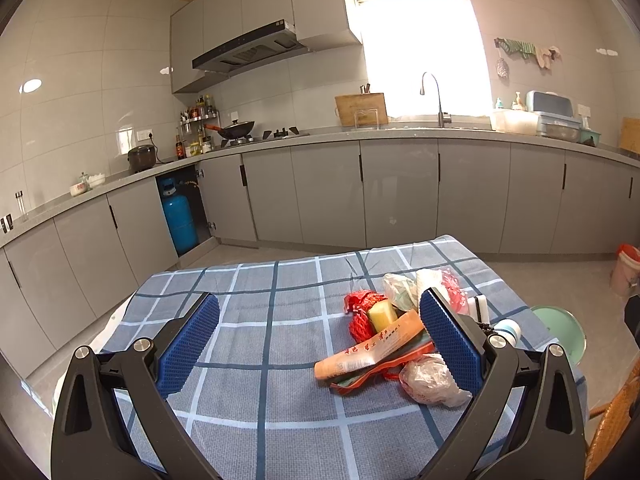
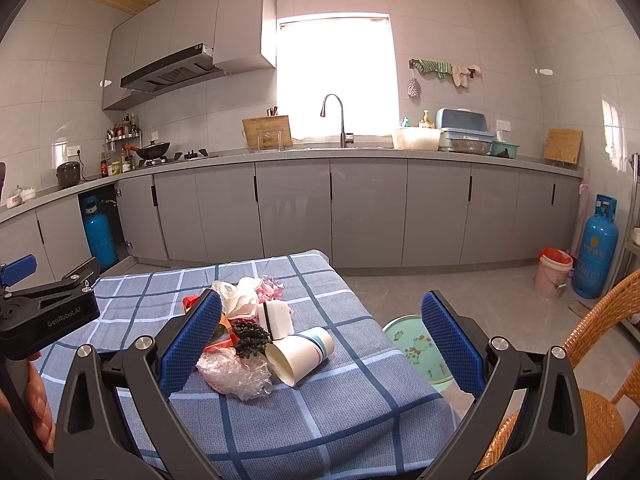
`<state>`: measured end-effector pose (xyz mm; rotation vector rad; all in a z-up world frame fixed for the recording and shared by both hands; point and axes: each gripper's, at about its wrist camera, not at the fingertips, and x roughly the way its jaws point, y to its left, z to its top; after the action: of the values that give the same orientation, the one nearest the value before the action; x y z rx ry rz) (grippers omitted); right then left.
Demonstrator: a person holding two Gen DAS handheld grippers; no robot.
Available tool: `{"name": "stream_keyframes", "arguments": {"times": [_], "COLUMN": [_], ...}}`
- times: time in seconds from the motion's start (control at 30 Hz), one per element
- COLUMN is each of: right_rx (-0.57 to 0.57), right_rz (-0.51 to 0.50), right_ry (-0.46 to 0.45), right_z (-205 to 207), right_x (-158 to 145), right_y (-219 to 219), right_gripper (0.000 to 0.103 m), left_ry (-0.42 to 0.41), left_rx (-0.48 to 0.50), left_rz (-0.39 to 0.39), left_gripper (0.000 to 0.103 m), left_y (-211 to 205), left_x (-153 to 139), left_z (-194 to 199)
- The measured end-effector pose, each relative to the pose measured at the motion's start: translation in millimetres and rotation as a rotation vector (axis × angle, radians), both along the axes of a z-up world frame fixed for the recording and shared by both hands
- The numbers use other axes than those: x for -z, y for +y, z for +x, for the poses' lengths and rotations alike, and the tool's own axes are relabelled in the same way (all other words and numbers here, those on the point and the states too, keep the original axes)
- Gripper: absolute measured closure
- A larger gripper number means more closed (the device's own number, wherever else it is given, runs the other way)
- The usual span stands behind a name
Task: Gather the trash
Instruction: 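Grasp the orange snack wrapper with the left tool and lift it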
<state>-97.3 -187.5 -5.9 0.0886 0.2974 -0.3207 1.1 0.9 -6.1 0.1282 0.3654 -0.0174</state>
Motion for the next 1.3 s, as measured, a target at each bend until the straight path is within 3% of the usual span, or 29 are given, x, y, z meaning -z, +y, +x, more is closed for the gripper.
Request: {"name": "stream_keyframes", "arguments": {"times": [0.23, 0.47, 0.67, 1.1, 1.3], "right_rx": [0.039, 0.068, 0.058, 0.068, 0.072], "right_rz": [0.005, 0.037, 0.058, 0.086, 0.087], "right_ry": [0.008, 0.112, 0.175, 0.264, 0.291], "right_z": [10, 37, 57, 83, 92], "right_x": [18, 54, 78, 113, 122], "right_y": [-17, -31, -36, -50, -53], "right_gripper": [0.005, 0.005, 0.005, 0.005, 0.005], "left_ry": [0.033, 0.154, 0.217, 0.268, 0.302], "left_rx": [-0.033, -0.139, -0.153, 0.056, 0.131], "left_rz": [0.044, 0.051, 0.059, 0.185, 0.187], "left_gripper": [0.004, 0.004, 0.004, 0.004, 0.005], "left_y": [-1, 32, 46, -29, -44], "left_x": [23, 63, 87, 129, 141], "left_z": [19, 65, 79, 103, 122]}}
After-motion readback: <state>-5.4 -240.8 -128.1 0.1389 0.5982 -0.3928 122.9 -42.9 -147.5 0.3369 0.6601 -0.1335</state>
